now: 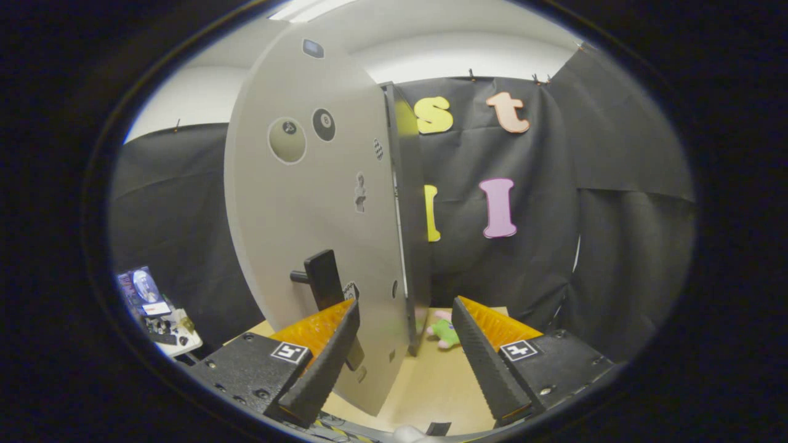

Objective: Open the shoe cabinet door, grab the shoes and put them into the shoe cabinet, then close the shoe cabinet door.

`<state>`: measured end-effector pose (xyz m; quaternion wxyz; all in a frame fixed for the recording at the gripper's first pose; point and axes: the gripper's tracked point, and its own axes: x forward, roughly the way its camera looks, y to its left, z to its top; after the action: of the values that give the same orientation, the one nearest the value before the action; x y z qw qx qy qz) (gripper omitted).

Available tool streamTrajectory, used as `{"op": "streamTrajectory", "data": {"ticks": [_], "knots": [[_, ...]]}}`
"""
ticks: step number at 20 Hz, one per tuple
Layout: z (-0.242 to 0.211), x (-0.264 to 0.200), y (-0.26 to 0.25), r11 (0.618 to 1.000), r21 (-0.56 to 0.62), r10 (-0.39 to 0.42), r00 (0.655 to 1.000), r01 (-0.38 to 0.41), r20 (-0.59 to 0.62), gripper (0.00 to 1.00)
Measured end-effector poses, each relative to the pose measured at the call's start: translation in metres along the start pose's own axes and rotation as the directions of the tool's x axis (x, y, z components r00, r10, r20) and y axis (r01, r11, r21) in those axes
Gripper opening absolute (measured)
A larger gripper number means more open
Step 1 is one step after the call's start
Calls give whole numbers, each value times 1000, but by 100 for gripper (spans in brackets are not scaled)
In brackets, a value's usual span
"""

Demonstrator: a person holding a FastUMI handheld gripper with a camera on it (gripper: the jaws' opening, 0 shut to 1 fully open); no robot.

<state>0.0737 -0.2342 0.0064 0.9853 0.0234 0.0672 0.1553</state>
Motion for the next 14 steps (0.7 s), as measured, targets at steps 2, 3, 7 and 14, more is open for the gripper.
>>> {"op": "streamTrajectory", "data": {"ticks": [2,3,7,14], "knots": [[-1,-2,6,999,-17,-27,1000,27,2,98],[0,-2,10,999,-25,-40,999,40,5,97],[-6,7,48,998,20,-59,998,59,-3,96],[-9,45,131,996,27,-89,996,89,-5,96]]}}
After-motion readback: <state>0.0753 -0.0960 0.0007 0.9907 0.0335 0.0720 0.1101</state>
